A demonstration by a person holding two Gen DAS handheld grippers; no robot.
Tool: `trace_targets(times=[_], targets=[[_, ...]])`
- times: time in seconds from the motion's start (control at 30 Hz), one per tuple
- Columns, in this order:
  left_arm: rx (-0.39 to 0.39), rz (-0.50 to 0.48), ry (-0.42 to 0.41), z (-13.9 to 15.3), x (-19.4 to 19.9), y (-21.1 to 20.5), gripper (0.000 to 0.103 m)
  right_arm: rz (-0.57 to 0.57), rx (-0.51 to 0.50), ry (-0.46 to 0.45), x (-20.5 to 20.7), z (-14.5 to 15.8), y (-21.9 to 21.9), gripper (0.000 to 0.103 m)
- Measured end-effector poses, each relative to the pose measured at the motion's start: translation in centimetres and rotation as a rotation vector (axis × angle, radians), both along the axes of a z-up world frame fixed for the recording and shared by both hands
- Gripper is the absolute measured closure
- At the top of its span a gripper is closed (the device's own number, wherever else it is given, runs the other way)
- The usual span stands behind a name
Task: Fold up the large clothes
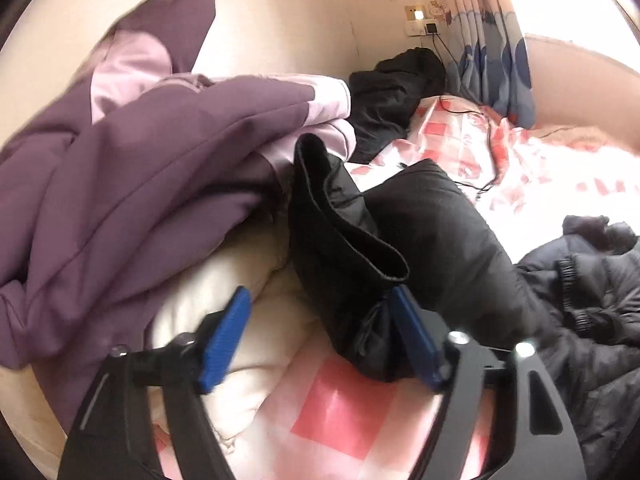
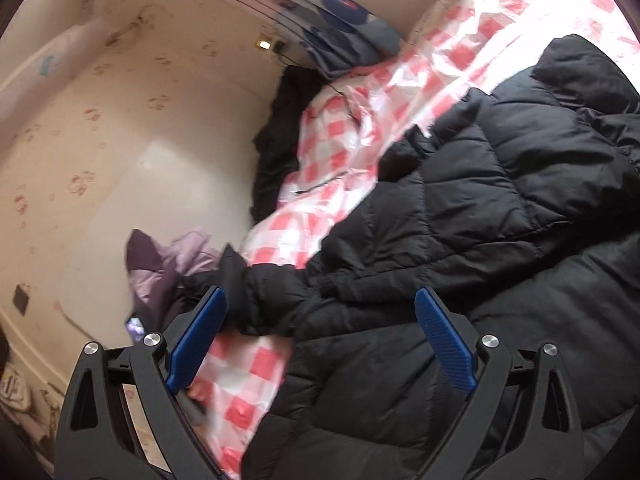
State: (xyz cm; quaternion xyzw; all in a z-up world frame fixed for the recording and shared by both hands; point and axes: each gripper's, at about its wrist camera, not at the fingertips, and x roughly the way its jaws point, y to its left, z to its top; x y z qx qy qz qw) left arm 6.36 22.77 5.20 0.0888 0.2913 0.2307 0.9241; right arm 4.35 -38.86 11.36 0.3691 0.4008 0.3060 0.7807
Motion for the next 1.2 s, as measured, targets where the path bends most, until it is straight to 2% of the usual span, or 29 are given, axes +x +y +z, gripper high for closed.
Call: trace_targets(times=[0.07,0.17,0.23,0.33,0.37,0.43,0.53,0.6,0.67,0.77,0.83,0.97,1.07,1.2], targets=[[0.071,0.082,0.033,-0.5,1.1,-0.5,0.027,0.012,0.019,-0.003,-0.1,0.3,-0.1,0.011],[0.081,0.210,0.033,-0.9,1.7,-0.6,0.027,0.002,0.037,0.004,0.0,0.3,-0.5,0.011],[0.036,0.244,-0.002,-0.8,0.7,-0.9,0.023,-0.001,0.056,0.018,0.1,0.2,-0.8,0.011],[0.053,0.290,-0.116,0.0,-0.4,-1.2,0.009,-0.003,0.070,0.029,0.1,0.0,-1.0,0.011],[0.064,0.306,-0.125,0.2,0.0,-1.2,0.008,-0.004,0.075,0.033,0.0,-0.2,-1.0,0.011],[0.038,0.329,-0.131,0.7,0.7,-0.3,0.007,-0.002,0.081,0.043,0.0,-0.3,-0.9,0.011],[0.083,0.383,-0.089,0.1,2.5,-0.3,0.007,-0.005,0.084,0.049,0.0,-0.5,-1.0,0.011],[0.094,0.376,-0.078,0.0,3.1,-1.0,0.007,-0.010,0.086,0.052,0.0,-0.5,-1.2,0.011],[0.083,0.334,-0.134,0.3,2.0,-2.0,0.007,-0.015,0.104,0.061,0.0,-0.6,-1.4,0.011],[0.026,0.210,-0.243,1.3,-1.5,-3.0,0.007,-0.014,0.110,0.077,0.0,-0.9,-1.5,0.011],[-0.053,0.123,-0.253,1.8,-1.5,-3.2,0.007,-0.011,0.114,0.086,0.0,-1.1,-1.4,0.011],[-0.037,0.052,-0.209,1.7,-0.1,-4.3,0.007,-0.011,0.113,0.092,-0.1,-1.2,-1.2,0.011],[-0.015,0.074,-0.186,1.2,2.9,-3.9,0.007,-0.007,0.115,0.094,-0.1,-1.2,-1.1,0.011],[-0.115,0.140,-0.103,-0.2,5.8,-1.2,0.007,0.000,0.120,0.101,-0.1,-1.4,-0.7,0.011]])
